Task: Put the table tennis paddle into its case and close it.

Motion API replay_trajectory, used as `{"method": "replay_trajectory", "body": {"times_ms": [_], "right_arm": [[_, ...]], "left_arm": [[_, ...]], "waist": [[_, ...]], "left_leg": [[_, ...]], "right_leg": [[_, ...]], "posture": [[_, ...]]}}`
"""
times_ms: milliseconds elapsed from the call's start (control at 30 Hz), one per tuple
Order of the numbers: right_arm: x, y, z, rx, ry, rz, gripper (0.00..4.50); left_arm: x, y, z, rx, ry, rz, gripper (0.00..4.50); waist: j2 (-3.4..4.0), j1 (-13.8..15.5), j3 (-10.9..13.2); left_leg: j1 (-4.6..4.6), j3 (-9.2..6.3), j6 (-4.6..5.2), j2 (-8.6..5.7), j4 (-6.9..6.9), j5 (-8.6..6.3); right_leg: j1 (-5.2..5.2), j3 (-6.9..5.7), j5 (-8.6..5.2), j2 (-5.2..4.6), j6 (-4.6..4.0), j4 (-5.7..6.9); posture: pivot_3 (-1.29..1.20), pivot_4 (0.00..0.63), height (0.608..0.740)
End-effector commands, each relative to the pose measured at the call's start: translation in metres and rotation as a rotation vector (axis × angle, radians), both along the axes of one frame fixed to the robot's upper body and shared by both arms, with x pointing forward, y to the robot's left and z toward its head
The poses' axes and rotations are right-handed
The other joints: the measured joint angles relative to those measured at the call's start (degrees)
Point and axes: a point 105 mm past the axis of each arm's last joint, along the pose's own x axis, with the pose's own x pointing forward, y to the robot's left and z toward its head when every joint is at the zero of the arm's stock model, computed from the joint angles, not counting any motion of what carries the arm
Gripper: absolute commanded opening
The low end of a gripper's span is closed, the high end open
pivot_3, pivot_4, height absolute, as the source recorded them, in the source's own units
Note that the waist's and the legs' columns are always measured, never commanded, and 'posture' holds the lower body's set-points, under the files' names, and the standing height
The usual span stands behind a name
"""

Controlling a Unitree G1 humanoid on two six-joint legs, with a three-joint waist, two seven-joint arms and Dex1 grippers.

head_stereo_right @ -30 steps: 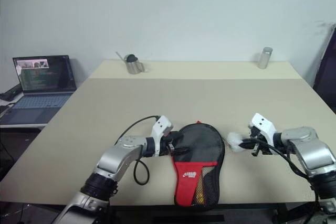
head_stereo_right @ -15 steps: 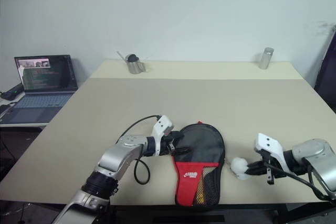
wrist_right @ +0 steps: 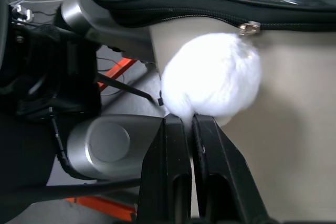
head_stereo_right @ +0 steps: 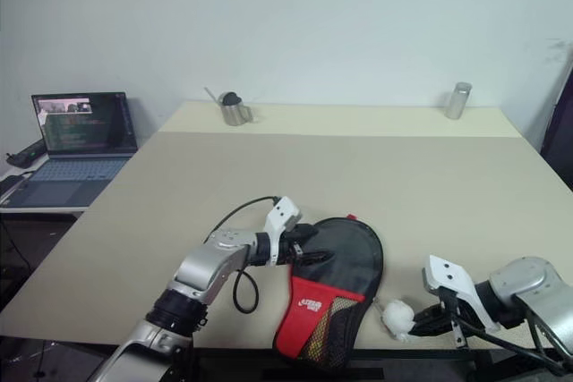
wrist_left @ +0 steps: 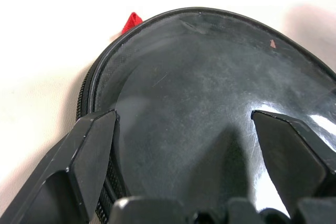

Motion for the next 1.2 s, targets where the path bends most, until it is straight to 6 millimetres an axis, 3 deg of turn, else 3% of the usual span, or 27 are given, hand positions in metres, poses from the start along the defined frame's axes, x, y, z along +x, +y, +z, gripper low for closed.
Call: {"method": "replay_trajectory", "body": {"times_ms": [33,233,267,333,633,700,800,900,1033,1200], "right_arm": [[0.012,0.000,0.000,-0.011,-0.030,-0.002,0.02],[0.035,-0.013,0.002,-0.068,-0.135,-0.036,0.02],[0.042,-0.016,0.006,-0.057,-0.148,-0.064,0.24],[0.053,-0.018,0.013,-0.031,-0.170,-0.110,0.71],[0.080,-0.033,0.039,-0.028,-0.282,-0.177,3.72],[0.092,-0.032,0.056,0.018,-0.335,-0.217,4.45],[0.117,-0.013,0.088,0.187,-0.422,-0.308,4.45],[0.142,0.008,0.092,0.288,-0.430,-0.441,4.45],[0.156,0.029,0.062,0.265,-0.362,-0.562,4.45],[0.147,0.046,0.043,0.252,-0.257,-0.561,4.45]], "left_arm": [[-0.002,0.002,-0.011,0.032,0.032,0.016,4.50],[-0.002,0.008,0.001,-0.006,-0.002,0.009,4.50],[-0.003,0.009,0.007,-0.031,-0.014,-0.003,4.50],[-0.005,0.010,0.021,-0.074,-0.041,-0.028,4.50],[-0.013,0.027,0.080,-0.124,-0.183,-0.145,4.50],[-0.025,0.037,0.086,-0.081,-0.219,-0.215,4.50],[-0.040,0.056,0.088,-0.023,-0.223,-0.273,4.50],[-0.044,0.071,0.086,0.012,-0.205,-0.271,4.50],[-0.047,0.082,0.095,0.014,-0.214,-0.246,4.50],[-0.052,0.090,0.103,0.023,-0.214,-0.225,4.50]], "waist": [[0.00,0.0,0.0],[-0.08,-0.1,0.0],[-0.10,-0.2,0.1],[-0.13,-0.5,0.1],[-0.16,-1.0,0.2],[-0.15,-1.1,0.2],[-0.03,-2.1,0.3],[-0.04,-2.7,0.3],[-0.05,-2.2,0.3],[-0.02,-1.2,0.3]], "left_leg": [[0.07,0.00,0.00,0.00,0.00,0.00],[0.26,-0.01,0.00,0.01,-0.01,0.00],[0.26,0.01,0.00,0.01,-0.01,0.00],[0.28,0.02,-0.01,0.02,-0.01,0.00],[0.20,-0.03,-0.02,0.03,-0.03,0.00],[0.19,-0.03,-0.02,0.03,-0.06,0.00],[0.21,0.06,-0.02,0.07,-0.15,-0.01],[0.23,0.04,-0.03,0.13,-0.17,-0.01],[0.05,-0.09,-0.01,0.12,-0.16,-0.02],[-0.54,-0.06,0.05,0.04,-0.09,-0.05]], "right_leg": [[0.06,0.00,0.00,0.00,0.01,0.00],[0.24,0.00,-0.02,0.01,0.02,-0.04],[0.25,0.01,-0.01,0.00,0.02,-0.05],[0.26,0.02,-0.01,0.00,0.01,-0.06],[0.23,-0.01,0.01,0.00,-0.02,-0.16],[0.22,-0.02,0.01,0.00,-0.02,-0.20],[0.20,0.05,0.02,0.02,-0.04,-0.28],[0.20,0.05,0.03,0.07,-0.07,-0.28],[0.12,-0.04,0.05,0.07,-0.09,-0.33],[-0.45,-0.02,0.10,-0.01,-0.08,-0.35]], "posture": [[0.00,0.150,0.740],[0.00,0.150,0.740],[0.00,0.150,0.740],[0.00,0.150,0.740],[0.00,0.150,0.740],[0.00,0.150,0.740],[0.00,0.150,0.740],[0.00,0.150,0.740],[0.00,0.150,0.740],[0.00,0.150,0.740]]}}
